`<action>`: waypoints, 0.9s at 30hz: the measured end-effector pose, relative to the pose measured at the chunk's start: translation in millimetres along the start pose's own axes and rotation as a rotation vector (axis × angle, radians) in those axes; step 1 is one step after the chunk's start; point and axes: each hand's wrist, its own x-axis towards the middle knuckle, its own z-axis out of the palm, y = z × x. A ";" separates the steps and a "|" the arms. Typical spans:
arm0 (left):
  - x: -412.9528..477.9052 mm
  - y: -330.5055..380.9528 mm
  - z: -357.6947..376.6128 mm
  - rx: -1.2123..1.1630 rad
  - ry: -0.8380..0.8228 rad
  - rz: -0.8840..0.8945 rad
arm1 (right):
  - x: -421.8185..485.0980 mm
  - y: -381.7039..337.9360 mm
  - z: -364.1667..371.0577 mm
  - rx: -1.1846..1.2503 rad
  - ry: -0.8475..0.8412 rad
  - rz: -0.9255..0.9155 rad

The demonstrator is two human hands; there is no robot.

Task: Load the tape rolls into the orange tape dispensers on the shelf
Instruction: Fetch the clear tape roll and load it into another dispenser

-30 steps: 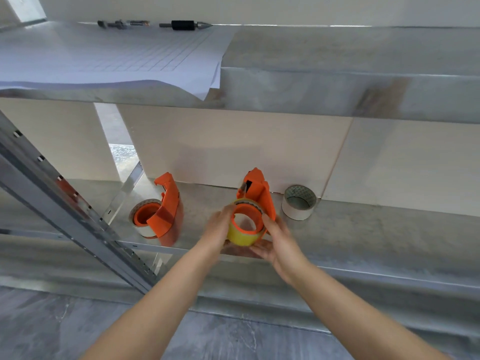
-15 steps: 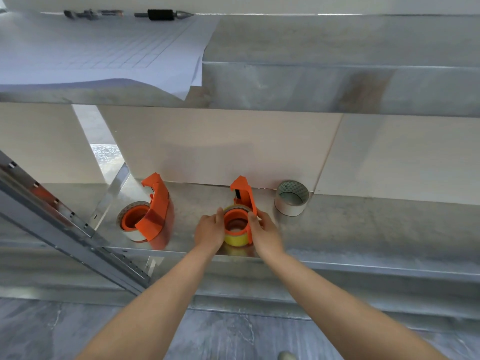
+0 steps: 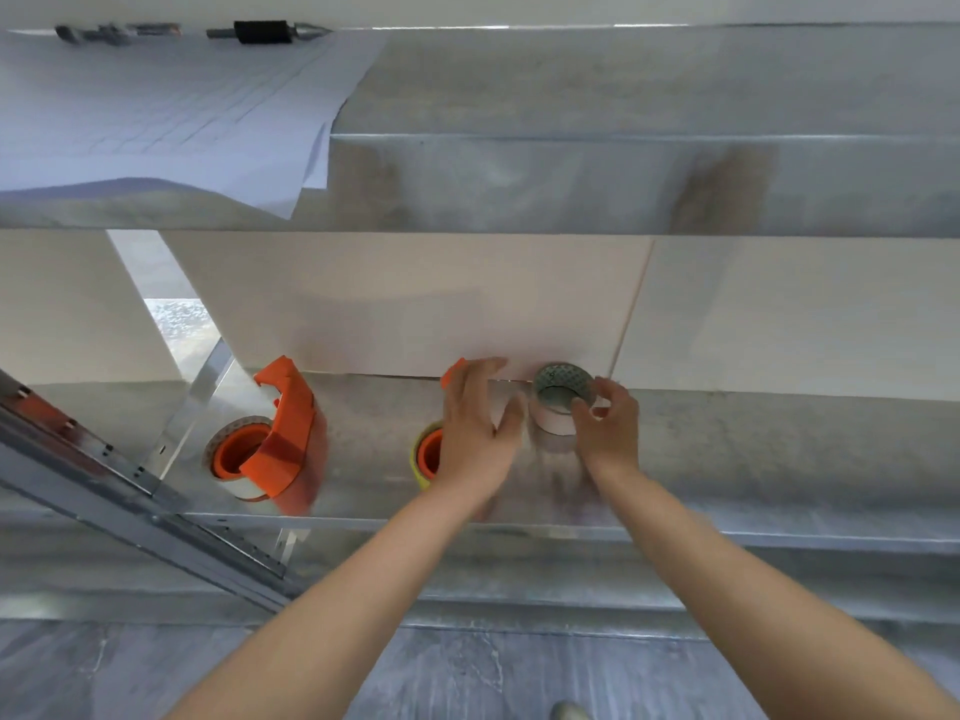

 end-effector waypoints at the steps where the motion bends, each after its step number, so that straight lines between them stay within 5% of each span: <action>1: 0.9 5.7 11.6 -0.020 -0.106 -0.008 | 8.4 3.9 -7.1 -0.027 -0.011 0.008; 5: 10.0 -3.0 53.1 0.097 -0.367 -0.211 | 25.4 26.6 -23.9 -0.100 -0.310 0.043; 10: 19.7 -8.4 88.7 -0.192 -0.209 -0.461 | 37.7 34.6 -32.7 -0.154 -0.512 -0.071; 16: 18.9 -13.8 109.9 -0.158 -0.030 -0.399 | 44.3 33.3 -38.1 -0.062 -0.463 -0.213; 27: 10.0 43.4 158.4 -0.161 -0.221 -0.236 | 27.1 45.9 -125.3 0.063 -0.053 -0.135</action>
